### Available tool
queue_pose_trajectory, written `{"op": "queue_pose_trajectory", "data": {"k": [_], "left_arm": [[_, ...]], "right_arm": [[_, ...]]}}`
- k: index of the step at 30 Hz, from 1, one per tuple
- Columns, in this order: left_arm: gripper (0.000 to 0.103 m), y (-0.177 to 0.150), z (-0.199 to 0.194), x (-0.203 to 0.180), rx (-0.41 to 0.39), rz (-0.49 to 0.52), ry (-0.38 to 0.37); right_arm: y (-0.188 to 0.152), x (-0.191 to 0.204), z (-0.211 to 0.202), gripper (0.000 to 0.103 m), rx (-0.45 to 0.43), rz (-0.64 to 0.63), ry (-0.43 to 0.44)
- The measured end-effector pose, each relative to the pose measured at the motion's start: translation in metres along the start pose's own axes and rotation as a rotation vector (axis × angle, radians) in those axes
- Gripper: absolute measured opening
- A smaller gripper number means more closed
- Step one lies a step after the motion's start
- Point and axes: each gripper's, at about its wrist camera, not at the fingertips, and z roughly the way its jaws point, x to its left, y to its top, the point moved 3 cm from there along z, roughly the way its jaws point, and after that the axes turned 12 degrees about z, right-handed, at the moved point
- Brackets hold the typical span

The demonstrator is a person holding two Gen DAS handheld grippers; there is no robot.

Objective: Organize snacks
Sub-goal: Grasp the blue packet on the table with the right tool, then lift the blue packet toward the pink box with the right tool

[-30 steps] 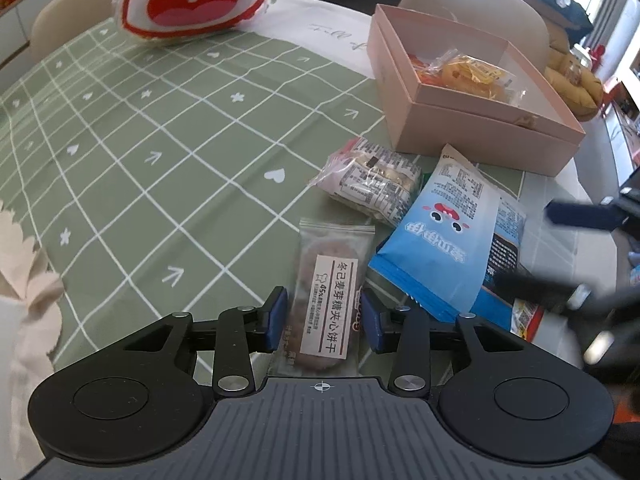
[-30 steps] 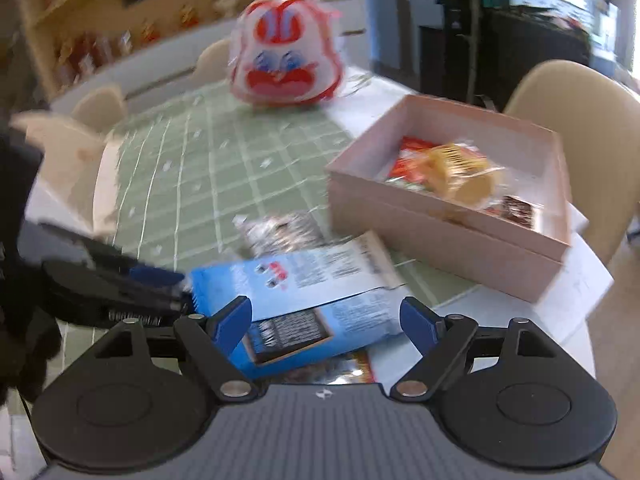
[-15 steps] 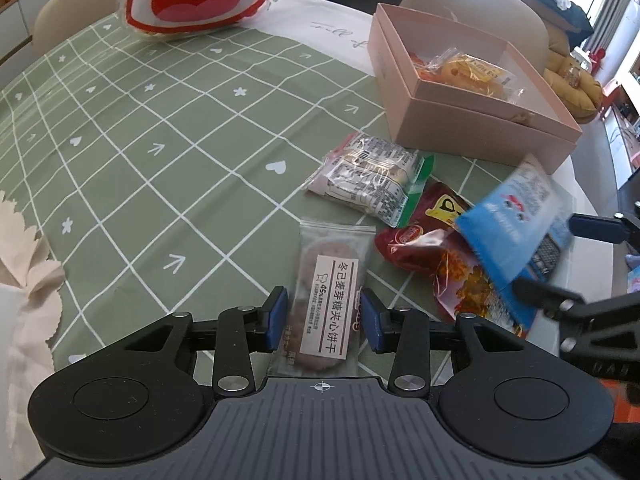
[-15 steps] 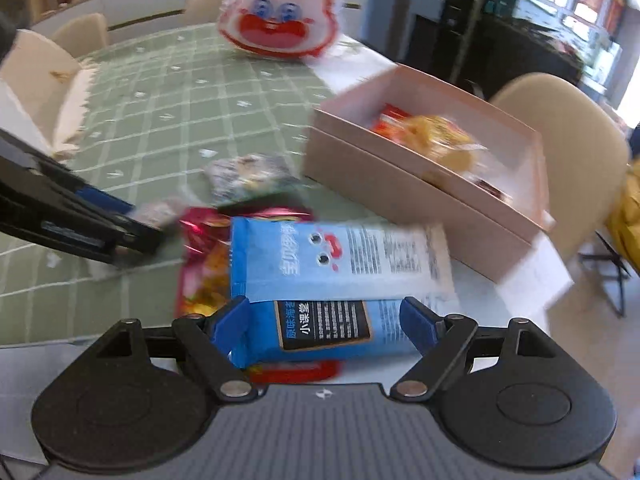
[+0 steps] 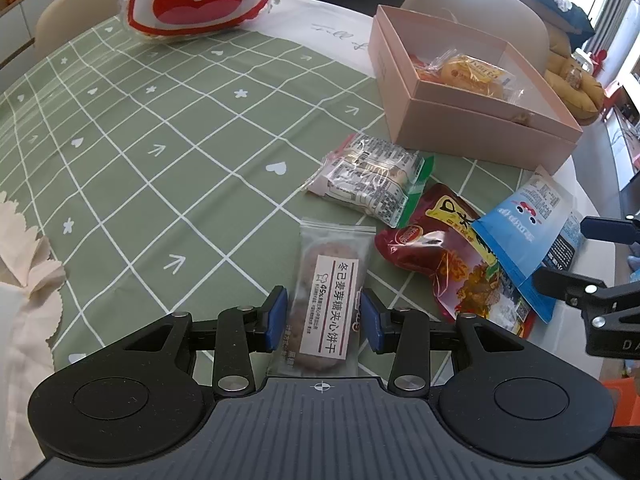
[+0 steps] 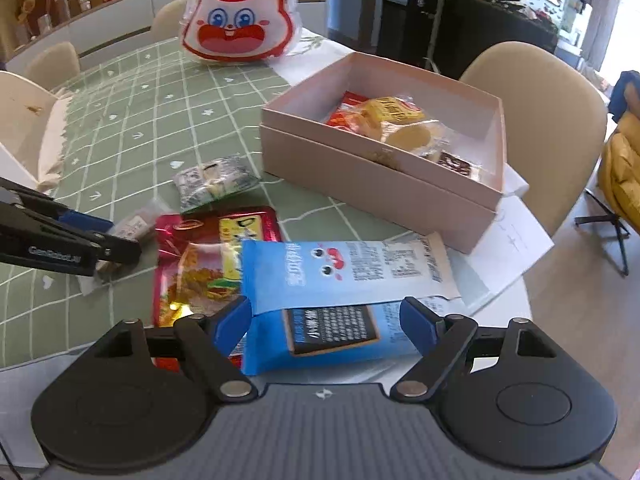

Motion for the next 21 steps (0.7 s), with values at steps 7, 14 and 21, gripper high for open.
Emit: {"op": "queue_pose_trajectory", "data": {"k": [7,14,21], "left_arm": [[0.045,-0.002,-0.001,0.001,-0.013,-0.004,-0.003],[0.045,-0.002,-0.001,0.001,-0.019,-0.001,0.001],[0.045,-0.003,-0.002,0.0,-0.027,-0.003,0.001]], "right_arm": [[-0.005,0.004,0.009,0.083,0.065,0.039,0.043],[0.008,0.021,0.004,0.083,0.002,-0.003,0.058],[0.032,0.03,0.019,0.078,-0.032,-0.023,0.011]]}}
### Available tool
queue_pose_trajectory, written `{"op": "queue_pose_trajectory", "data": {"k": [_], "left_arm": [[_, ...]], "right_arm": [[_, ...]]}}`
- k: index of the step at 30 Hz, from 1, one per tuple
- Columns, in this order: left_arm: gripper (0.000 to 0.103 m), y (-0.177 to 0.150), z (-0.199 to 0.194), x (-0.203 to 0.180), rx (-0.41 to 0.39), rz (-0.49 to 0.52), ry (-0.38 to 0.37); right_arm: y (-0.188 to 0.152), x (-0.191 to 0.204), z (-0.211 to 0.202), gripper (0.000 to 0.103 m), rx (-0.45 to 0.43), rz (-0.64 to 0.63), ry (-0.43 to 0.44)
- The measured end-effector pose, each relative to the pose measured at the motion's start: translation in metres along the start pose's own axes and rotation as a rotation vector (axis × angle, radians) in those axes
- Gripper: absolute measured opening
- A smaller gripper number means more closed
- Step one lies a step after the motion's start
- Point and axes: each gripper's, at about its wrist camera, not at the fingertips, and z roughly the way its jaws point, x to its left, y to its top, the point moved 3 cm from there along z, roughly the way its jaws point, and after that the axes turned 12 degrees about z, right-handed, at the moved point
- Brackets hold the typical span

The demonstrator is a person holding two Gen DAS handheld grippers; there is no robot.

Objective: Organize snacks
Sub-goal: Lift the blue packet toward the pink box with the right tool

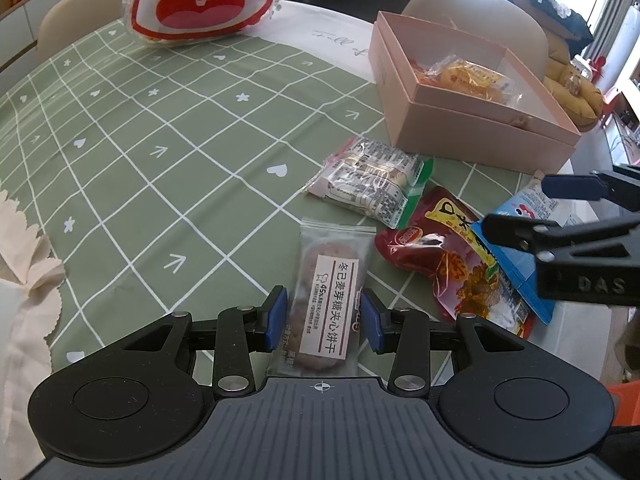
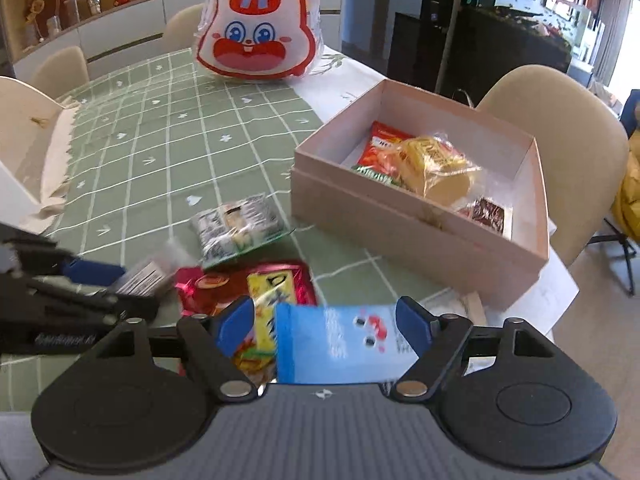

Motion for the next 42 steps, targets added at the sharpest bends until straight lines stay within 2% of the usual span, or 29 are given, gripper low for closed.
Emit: {"op": "queue_pose_trajectory", "data": {"k": [7,12,16,18,21,24,26,28,30,31,35,37,40,42], "left_arm": [[0.045,0.0,0.0,0.0,-0.002,0.003,-0.001],[0.046,0.0,0.0,-0.001,0.002,0.005,0.003],[0.048,0.0,0.001,-0.006,0.003,0.028,0.014],[0.05,0.001,0.001,-0.008,0.005,0.037,0.023],[0.054,0.001,0.002,-0.011,0.007,0.042,0.028],[0.055,0.0,0.002,-0.013,0.002,0.047,0.035],[0.055,-0.001,0.002,-0.013,-0.003,0.044,0.037],[0.055,-0.001,0.001,-0.013,-0.006,0.038,0.036],[0.055,0.0,0.002,-0.012,-0.004,0.032,0.036],[0.056,0.0,0.002,-0.012,-0.003,0.029,0.036],[0.062,0.001,0.003,-0.014,0.001,0.03,0.034],[0.064,0.002,0.003,-0.016,0.002,0.042,0.035],[0.066,0.001,0.004,-0.018,0.002,0.053,0.037],[0.066,0.001,0.004,-0.019,0.003,0.055,0.037]], "right_arm": [[-0.004,-0.008,0.017,0.074,0.028,-0.058,-0.093],[-0.032,-0.039,0.0,0.074,0.06,-0.08,-0.137],[-0.045,-0.063,-0.022,0.074,0.044,-0.05,-0.158],[-0.046,-0.073,-0.034,0.074,0.022,0.015,-0.124],[-0.037,-0.09,-0.038,0.074,-0.006,0.189,-0.088],[-0.024,-0.109,-0.022,0.074,0.021,0.414,-0.126],[-0.018,-0.119,-0.009,0.075,0.028,0.518,-0.201],[-0.012,-0.115,-0.003,0.075,-0.004,0.494,-0.273],[-0.011,-0.104,0.006,0.077,0.015,0.42,-0.26],[-0.013,-0.096,0.006,0.077,0.015,0.365,-0.245],[-0.028,-0.059,0.002,0.077,0.026,0.135,-0.074],[-0.037,-0.047,-0.005,0.075,0.013,0.04,-0.02],[-0.04,-0.043,-0.02,0.075,0.003,0.022,0.02],[-0.041,-0.051,-0.033,0.075,-0.026,0.045,-0.001]]}}
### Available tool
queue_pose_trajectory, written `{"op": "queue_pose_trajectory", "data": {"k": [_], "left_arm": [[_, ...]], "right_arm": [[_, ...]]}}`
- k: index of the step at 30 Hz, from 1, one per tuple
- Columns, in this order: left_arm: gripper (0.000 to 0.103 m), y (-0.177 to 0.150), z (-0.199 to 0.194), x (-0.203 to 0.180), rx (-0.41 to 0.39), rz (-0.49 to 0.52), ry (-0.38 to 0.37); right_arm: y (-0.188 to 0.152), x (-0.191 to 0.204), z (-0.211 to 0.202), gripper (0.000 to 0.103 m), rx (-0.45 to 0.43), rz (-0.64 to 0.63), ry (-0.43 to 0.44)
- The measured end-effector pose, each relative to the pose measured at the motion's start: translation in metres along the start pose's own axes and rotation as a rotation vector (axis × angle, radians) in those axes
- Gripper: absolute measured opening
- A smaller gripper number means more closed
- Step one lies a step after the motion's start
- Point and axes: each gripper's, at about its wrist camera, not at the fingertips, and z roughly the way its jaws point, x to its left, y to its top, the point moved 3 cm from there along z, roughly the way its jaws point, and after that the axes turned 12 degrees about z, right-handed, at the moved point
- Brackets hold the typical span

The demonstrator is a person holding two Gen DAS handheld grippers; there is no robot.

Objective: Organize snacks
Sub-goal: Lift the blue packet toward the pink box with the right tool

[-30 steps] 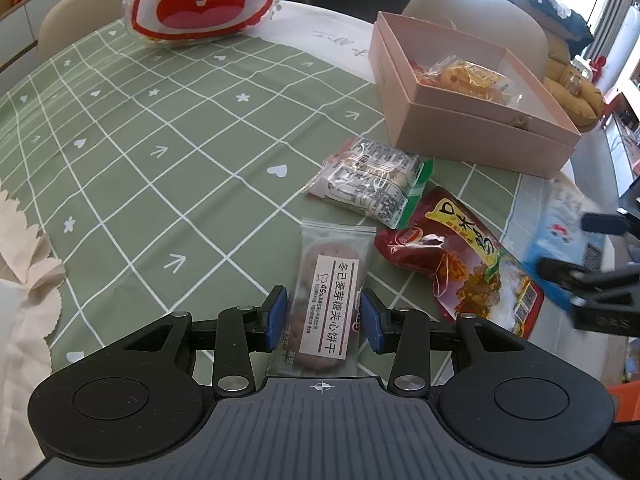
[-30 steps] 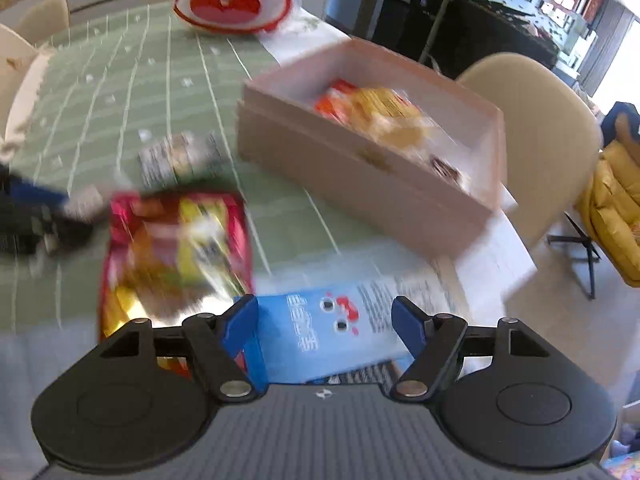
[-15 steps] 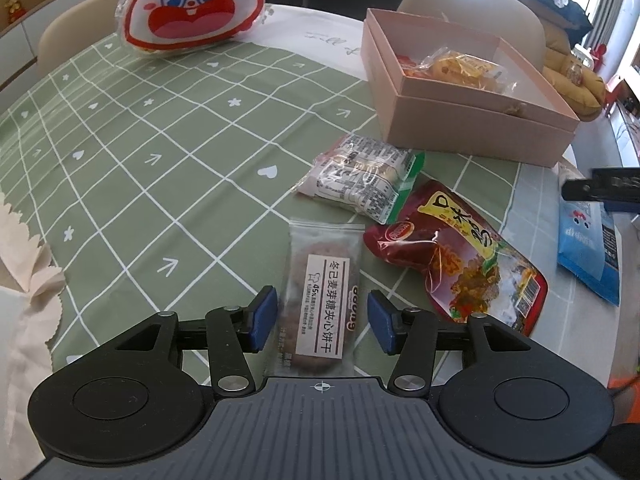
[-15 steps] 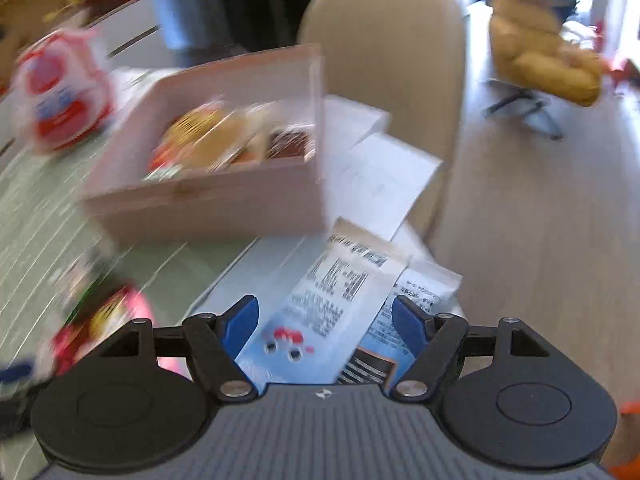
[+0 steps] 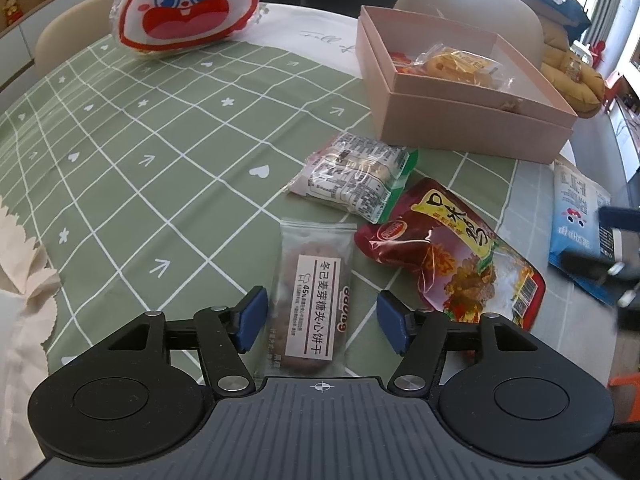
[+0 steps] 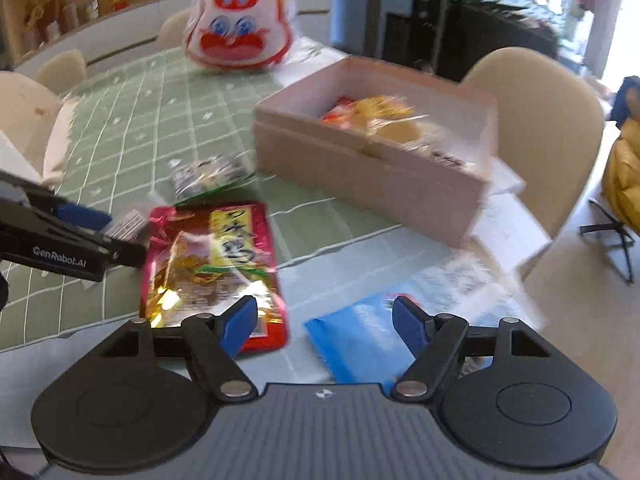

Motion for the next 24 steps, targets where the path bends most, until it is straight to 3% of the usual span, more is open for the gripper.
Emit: {"op": "queue_pose_trajectory", "data": {"k": [2,4,7,8,11,13,15,18,20,22,24], "left_arm": [[0.066,0.001,0.0,0.0,0.003,-0.002,0.0],[0.068,0.001,0.0,0.0,0.003,-0.012,-0.005],[0.071,0.002,0.001,0.0,0.002,-0.015,-0.008],[0.071,0.002,0.001,-0.001,0.003,-0.009,-0.005],[0.069,0.002,0.001,-0.002,0.009,0.008,-0.004],[0.061,0.002,0.0,-0.001,0.007,0.015,0.011],[0.045,0.0,-0.003,0.0,-0.012,0.019,0.029],[0.044,-0.002,-0.004,0.001,-0.025,0.016,0.021],[0.042,-0.004,-0.006,0.003,-0.03,0.008,0.009],[0.042,-0.007,-0.008,0.006,-0.035,-0.019,-0.018],[0.041,-0.009,-0.011,0.01,-0.038,-0.052,-0.05]], "right_arm": [[0.002,-0.015,-0.006,0.075,-0.02,0.076,-0.054],[0.001,-0.037,-0.008,0.075,0.026,0.211,-0.091],[-0.005,-0.063,0.005,0.077,0.126,0.449,-0.073],[-0.005,-0.064,0.005,0.077,0.106,0.483,-0.079],[0.0,-0.059,0.014,0.078,0.096,0.515,-0.127],[0.004,-0.057,0.018,0.078,0.086,0.536,-0.137],[0.01,-0.053,0.028,0.081,0.075,0.547,-0.162],[0.019,-0.056,0.037,0.089,0.072,0.569,-0.246],[0.022,-0.055,0.043,0.088,0.077,0.539,-0.293],[0.022,-0.051,0.044,0.087,0.076,0.473,-0.293],[0.017,-0.048,0.038,0.079,0.061,0.387,-0.272]]}}
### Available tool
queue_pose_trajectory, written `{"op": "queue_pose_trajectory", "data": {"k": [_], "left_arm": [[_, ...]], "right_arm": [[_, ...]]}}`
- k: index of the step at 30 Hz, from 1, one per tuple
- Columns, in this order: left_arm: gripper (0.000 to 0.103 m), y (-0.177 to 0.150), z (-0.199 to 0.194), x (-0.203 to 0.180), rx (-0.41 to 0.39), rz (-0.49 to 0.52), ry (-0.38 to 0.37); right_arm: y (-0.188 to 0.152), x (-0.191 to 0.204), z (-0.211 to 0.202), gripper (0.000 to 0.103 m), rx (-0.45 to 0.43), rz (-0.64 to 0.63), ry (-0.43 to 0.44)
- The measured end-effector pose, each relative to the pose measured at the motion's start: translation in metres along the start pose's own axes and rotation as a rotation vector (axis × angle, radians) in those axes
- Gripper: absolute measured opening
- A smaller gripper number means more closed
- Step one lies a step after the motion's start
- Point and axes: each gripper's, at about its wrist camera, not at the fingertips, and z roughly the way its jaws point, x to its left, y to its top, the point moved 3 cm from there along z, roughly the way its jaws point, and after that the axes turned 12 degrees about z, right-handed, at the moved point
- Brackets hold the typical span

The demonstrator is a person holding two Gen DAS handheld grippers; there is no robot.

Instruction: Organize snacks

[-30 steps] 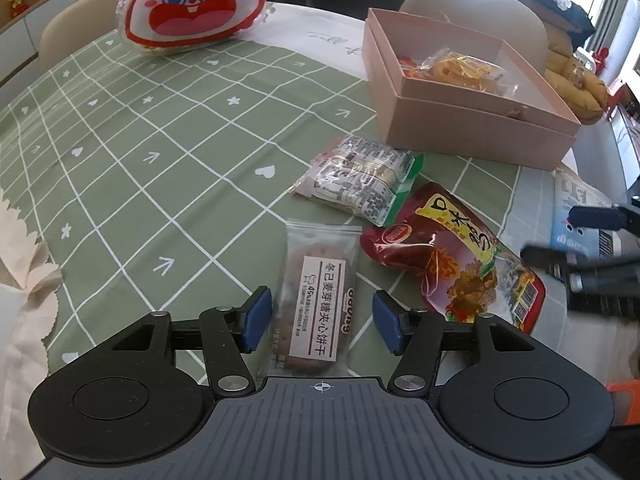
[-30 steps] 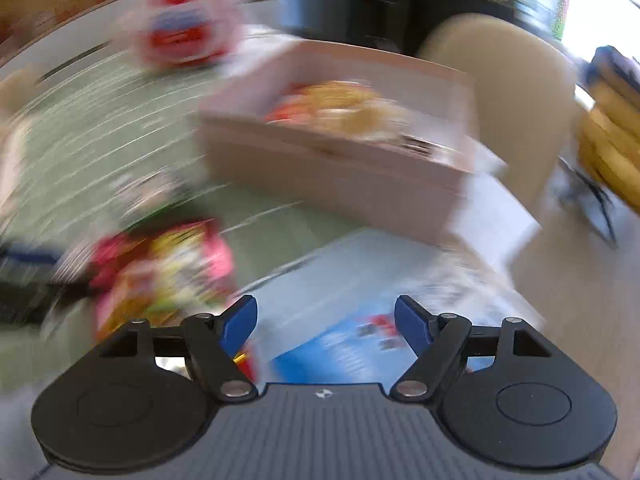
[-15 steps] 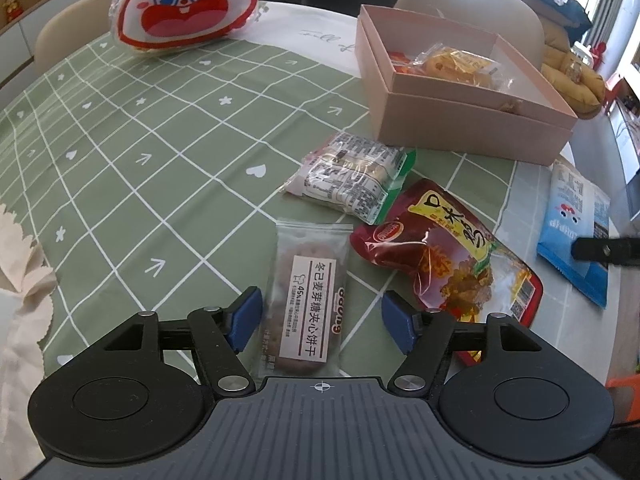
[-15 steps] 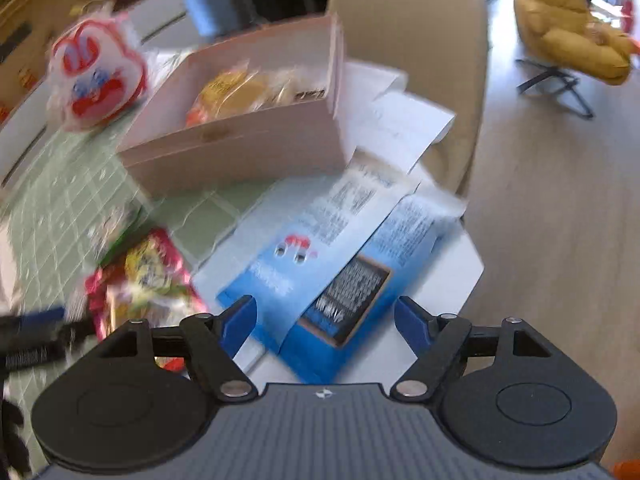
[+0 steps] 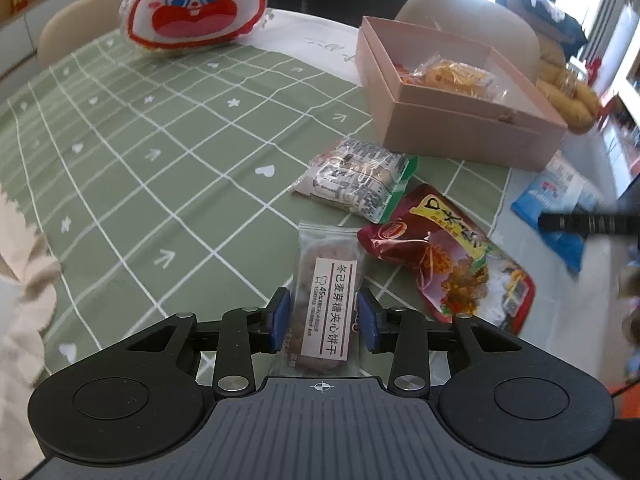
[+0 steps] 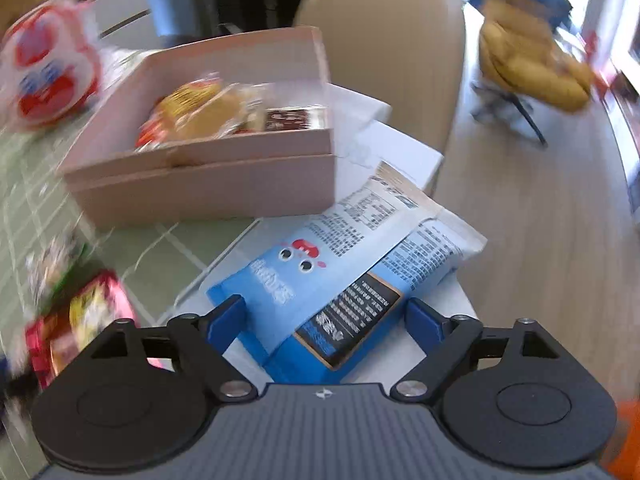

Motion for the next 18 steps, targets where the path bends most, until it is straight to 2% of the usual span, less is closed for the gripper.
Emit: {"op": "queue_pose_trajectory", "data": {"k": [1,3,4,6,7,9,10,12,13,14,15,18], "left_arm": [[0.041,-0.001,-0.002,0.001,-0.002,-0.011,-0.012],[0.04,-0.002,-0.005,0.002,-0.005,-0.02,-0.023],[0.04,-0.003,-0.008,0.002,-0.008,-0.021,-0.027],[0.039,-0.002,-0.015,0.001,-0.025,-0.019,-0.031],[0.038,0.0,-0.018,0.001,-0.035,-0.017,-0.032],[0.036,0.004,-0.027,0.0,-0.06,-0.013,-0.035],[0.035,0.006,-0.032,0.001,-0.073,-0.015,-0.038],[0.031,0.013,-0.037,0.001,-0.1,-0.024,-0.059],[0.029,0.017,-0.039,0.0,-0.112,-0.029,-0.08],[0.015,0.021,-0.039,-0.001,-0.122,-0.032,-0.097],[0.008,0.025,-0.04,-0.003,-0.131,-0.03,-0.108],[0.009,0.035,-0.036,-0.011,-0.136,-0.01,-0.119]], "right_arm": [[-0.005,-0.002,-0.005,0.077,-0.014,-0.04,0.016],[-0.014,-0.006,-0.015,0.061,-0.033,-0.128,0.049],[-0.021,-0.007,-0.019,0.059,-0.02,-0.186,0.067],[-0.032,-0.006,-0.026,0.045,-0.015,-0.27,0.109],[-0.035,-0.005,-0.03,0.043,-0.003,-0.314,0.142],[-0.036,-0.01,-0.041,0.044,0.006,-0.338,0.23],[-0.033,-0.014,-0.046,0.046,-0.007,-0.328,0.246],[-0.018,-0.022,-0.05,0.057,-0.062,-0.287,0.225],[-0.007,-0.026,-0.049,0.06,-0.104,-0.252,0.205],[0.006,-0.032,-0.046,0.061,-0.142,-0.211,0.181],[0.017,-0.036,-0.04,0.061,-0.166,-0.176,0.165],[0.05,-0.049,-0.013,0.061,-0.17,-0.068,0.158]]}}
